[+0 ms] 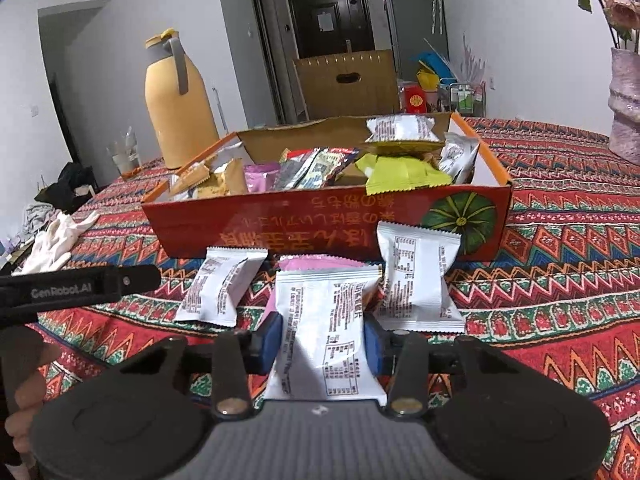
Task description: Organize snacks
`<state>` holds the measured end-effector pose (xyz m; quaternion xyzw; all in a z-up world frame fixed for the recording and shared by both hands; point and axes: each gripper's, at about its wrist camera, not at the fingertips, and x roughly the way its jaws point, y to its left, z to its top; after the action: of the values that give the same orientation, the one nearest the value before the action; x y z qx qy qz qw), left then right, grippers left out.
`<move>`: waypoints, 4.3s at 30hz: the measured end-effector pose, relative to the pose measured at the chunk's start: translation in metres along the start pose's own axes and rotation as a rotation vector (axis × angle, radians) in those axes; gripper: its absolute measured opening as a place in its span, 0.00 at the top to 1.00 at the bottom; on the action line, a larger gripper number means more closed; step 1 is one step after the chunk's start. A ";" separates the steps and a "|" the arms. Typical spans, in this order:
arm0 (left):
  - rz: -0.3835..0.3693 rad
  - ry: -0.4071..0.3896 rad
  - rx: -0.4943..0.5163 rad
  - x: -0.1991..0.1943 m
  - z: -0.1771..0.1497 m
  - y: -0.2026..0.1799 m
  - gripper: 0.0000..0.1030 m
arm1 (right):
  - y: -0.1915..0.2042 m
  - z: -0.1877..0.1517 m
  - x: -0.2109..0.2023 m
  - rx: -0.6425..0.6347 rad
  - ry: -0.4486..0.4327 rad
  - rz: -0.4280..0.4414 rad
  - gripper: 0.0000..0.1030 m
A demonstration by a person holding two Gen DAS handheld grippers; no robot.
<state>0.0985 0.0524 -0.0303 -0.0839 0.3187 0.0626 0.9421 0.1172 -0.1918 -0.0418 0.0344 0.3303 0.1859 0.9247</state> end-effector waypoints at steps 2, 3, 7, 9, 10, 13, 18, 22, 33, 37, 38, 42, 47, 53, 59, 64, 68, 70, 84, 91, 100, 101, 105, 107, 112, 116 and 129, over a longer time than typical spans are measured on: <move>0.002 0.001 0.000 0.000 0.000 0.000 0.00 | -0.002 0.000 -0.005 0.005 -0.016 -0.003 0.60; 0.004 0.002 0.000 0.001 0.000 0.000 0.00 | -0.003 0.001 -0.007 0.007 -0.022 -0.006 0.60; 0.009 0.007 0.000 0.002 -0.001 -0.001 0.00 | -0.015 0.003 -0.016 0.030 -0.056 -0.029 0.60; 0.012 0.009 0.000 0.003 -0.001 -0.001 0.00 | -0.023 0.005 -0.020 0.045 -0.071 -0.049 0.60; 0.013 0.011 0.000 0.003 -0.001 -0.001 0.00 | -0.027 0.005 -0.022 0.053 -0.078 -0.059 0.60; 0.018 0.015 0.002 0.005 -0.001 -0.001 0.00 | -0.042 0.007 -0.026 0.076 -0.097 -0.095 0.60; 0.026 0.024 0.004 0.008 -0.002 -0.002 0.00 | -0.064 0.011 -0.030 0.102 -0.124 -0.148 0.60; 0.035 0.031 0.006 0.010 -0.002 -0.002 0.00 | -0.082 0.014 -0.031 0.111 -0.140 -0.187 0.60; 0.056 0.050 0.019 0.016 -0.004 -0.004 0.00 | -0.119 0.012 -0.016 0.171 -0.146 -0.226 0.60; 0.065 0.058 0.026 0.016 -0.003 -0.006 0.00 | -0.120 0.009 -0.014 0.182 -0.152 -0.215 0.60; 0.063 0.059 0.030 0.015 -0.002 -0.008 0.00 | -0.120 0.008 -0.014 0.186 -0.157 -0.209 0.60; 0.050 0.057 0.062 0.008 0.003 -0.017 0.00 | -0.118 0.005 -0.018 0.183 -0.170 -0.197 0.60; 0.043 0.047 0.131 0.004 0.010 -0.042 0.00 | -0.116 0.004 -0.020 0.173 -0.185 -0.181 0.60; 0.053 0.078 0.181 0.016 0.014 -0.070 0.00 | -0.113 0.001 -0.025 0.164 -0.205 -0.160 0.59; 0.080 0.129 0.169 0.036 0.016 -0.082 0.00 | -0.110 0.000 -0.027 0.154 -0.216 -0.146 0.59; 0.107 0.162 0.125 0.053 0.012 -0.081 0.00 | -0.109 -0.001 -0.029 0.148 -0.222 -0.136 0.59; 0.118 0.176 0.113 0.062 0.008 -0.079 0.00 | -0.108 -0.002 -0.030 0.146 -0.223 -0.131 0.59; 0.111 0.171 0.101 0.064 0.006 -0.077 0.00 | -0.108 -0.001 -0.030 0.146 -0.221 -0.130 0.59; 0.065 0.131 0.123 0.061 -0.003 -0.082 0.01 | -0.106 -0.002 -0.027 0.139 -0.214 -0.137 0.58; 0.052 0.105 0.121 0.051 -0.006 -0.082 0.24 | -0.106 -0.002 -0.025 0.134 -0.209 -0.146 0.58; 0.039 0.084 0.112 0.040 -0.004 -0.077 0.60 | -0.105 -0.002 -0.024 0.128 -0.207 -0.144 0.59; 0.039 0.082 0.114 0.039 -0.004 -0.077 0.60 | -0.105 -0.002 -0.024 0.126 -0.207 -0.143 0.59; 0.036 0.059 0.124 0.029 -0.006 -0.080 0.60 | -0.102 -0.003 -0.026 0.116 -0.215 -0.141 0.59; 0.033 0.046 0.126 0.023 -0.005 -0.079 0.60 | -0.101 -0.003 -0.027 0.112 -0.217 -0.138 0.59; 0.009 0.005 0.131 0.004 0.000 -0.079 0.60 | -0.093 -0.001 -0.035 0.084 -0.229 -0.130 0.59; -0.010 -0.031 0.138 -0.011 0.007 -0.081 0.60 | -0.083 0.003 -0.046 0.067 -0.250 -0.110 0.59; -0.039 -0.163 0.149 -0.041 0.047 -0.081 0.60 | -0.042 0.044 -0.060 -0.025 -0.332 -0.067 0.59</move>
<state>0.1079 -0.0205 0.0411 -0.0146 0.2432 0.0271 0.9695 0.1157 -0.2503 0.0206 0.0424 0.1714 0.1509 0.9726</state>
